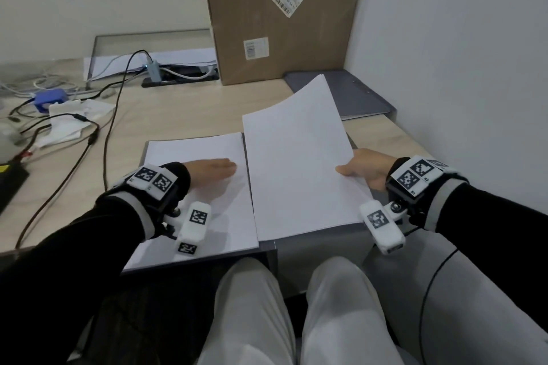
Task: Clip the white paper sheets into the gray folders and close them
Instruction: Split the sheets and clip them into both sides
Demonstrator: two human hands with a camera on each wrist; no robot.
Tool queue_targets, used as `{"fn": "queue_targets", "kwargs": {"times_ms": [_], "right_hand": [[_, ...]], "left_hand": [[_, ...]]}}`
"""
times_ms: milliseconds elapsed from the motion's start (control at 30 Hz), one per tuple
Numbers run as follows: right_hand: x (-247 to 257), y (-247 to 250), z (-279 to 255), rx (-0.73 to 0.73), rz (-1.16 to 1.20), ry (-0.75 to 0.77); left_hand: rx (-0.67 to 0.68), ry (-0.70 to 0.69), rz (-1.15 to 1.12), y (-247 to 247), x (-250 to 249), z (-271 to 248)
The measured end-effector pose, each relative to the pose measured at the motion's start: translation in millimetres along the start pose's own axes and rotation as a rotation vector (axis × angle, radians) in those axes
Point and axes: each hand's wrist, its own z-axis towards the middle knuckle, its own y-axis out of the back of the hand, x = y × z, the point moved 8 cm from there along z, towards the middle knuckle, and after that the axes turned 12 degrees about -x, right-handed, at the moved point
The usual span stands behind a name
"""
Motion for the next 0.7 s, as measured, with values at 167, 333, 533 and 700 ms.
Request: {"fn": "queue_targets", "kwargs": {"times_ms": [167, 333, 533, 700], "right_hand": [[3.5, 0.4, 0.8, 0.018, 0.062, 0.007], [0.7, 14.3, -3.0, 0.017, 0.098, 0.013], [-24.2, 26.2, -11.5, 0.205, 0.192, -0.099], [-46.3, 39.7, -5.3, 0.112, 0.076, -0.170]], "left_hand": [[-0.181, 0.157, -0.377, 7.0, -21.7, 11.1], [-0.072, 0.273, -0.712, -23.3, -53.4, 9.1], [-0.032, 0.335, -0.727, -46.2, -66.8, 6.9], [-0.006, 0.408, -0.722, -71.1, -66.3, 2.7]]}}
